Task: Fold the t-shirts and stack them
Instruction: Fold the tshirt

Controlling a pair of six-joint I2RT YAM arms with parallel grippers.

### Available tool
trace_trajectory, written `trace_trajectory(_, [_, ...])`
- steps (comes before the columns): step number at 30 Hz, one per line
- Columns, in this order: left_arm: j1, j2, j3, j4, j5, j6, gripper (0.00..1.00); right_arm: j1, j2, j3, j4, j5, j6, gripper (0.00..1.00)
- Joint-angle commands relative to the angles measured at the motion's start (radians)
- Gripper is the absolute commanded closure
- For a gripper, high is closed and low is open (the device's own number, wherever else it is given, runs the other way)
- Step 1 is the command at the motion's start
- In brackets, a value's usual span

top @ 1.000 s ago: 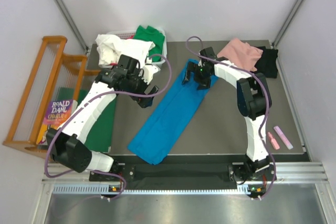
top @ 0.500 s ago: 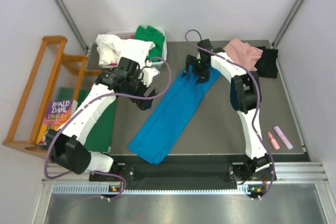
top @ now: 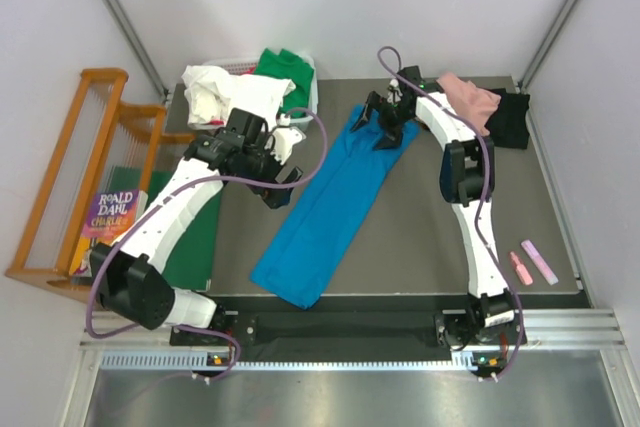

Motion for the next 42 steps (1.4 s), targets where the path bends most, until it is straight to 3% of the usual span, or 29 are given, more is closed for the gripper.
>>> trace_trajectory(1, [0.005, 0.014, -0.011, 0.054, 0.01, 0.011, 0.01, -0.1, 0.125, 0.026, 0.285, -0.029, 0.033, 0.0])
trace_trajectory(5, [0.005, 0.011, -0.022, 0.054, 0.009, 0.004, 0.01, -0.138, 0.116, 0.038, 0.467, -0.169, 0.155, 0.0])
trace_trajectory(10, [0.007, -0.004, -0.068, 0.05, -0.005, -0.002, 0.01, -0.124, -0.025, 0.024, 0.602, -0.263, 0.151, 0.0])
trace_trajectory(13, [0.016, -0.021, -0.078, 0.047, -0.011, -0.013, 0.01, -0.086, -0.152, -0.019, 0.569, -0.283, 0.096, 0.0])
trace_trajectory(18, [0.046, -0.093, -0.065, 0.034, -0.025, -0.039, 0.01, 0.047, -0.423, -0.201, 0.336, -0.212, -0.135, 0.0])
trace_trajectory(23, [0.092, -0.206, -0.054, 0.014, -0.089, -0.088, 0.01, 0.302, -0.669, -0.508, 0.189, 0.103, -0.358, 0.0])
trace_trajectory(24, [0.092, -0.226, -0.063, 0.021, -0.114, -0.099, 0.01, 0.405, -0.722, -0.541, 0.14, 0.171, -0.375, 0.0])
trace_trajectory(31, [0.109, -0.357, -0.256, 0.118, -0.367, -0.119, 0.01, 0.782, -0.907, -0.911, 0.162, 0.805, -0.332, 0.0])
trace_trajectory(35, [0.163, -0.427, -0.373, 0.228, -0.483, -0.153, 0.01, 0.957, -0.898, -0.994, 0.165, 0.99, -0.286, 0.0])
trace_trajectory(38, [0.253, -0.446, -0.42, 0.254, -0.429, -0.165, 0.01, 1.02, -0.859, -1.013, 0.147, 1.082, -0.255, 0.0])
trace_trajectory(42, [0.385, -0.398, -0.428, 0.271, -0.346, -0.17, 0.01, 1.035, -0.865, -1.054, 0.19, 1.075, -0.222, 0.0])
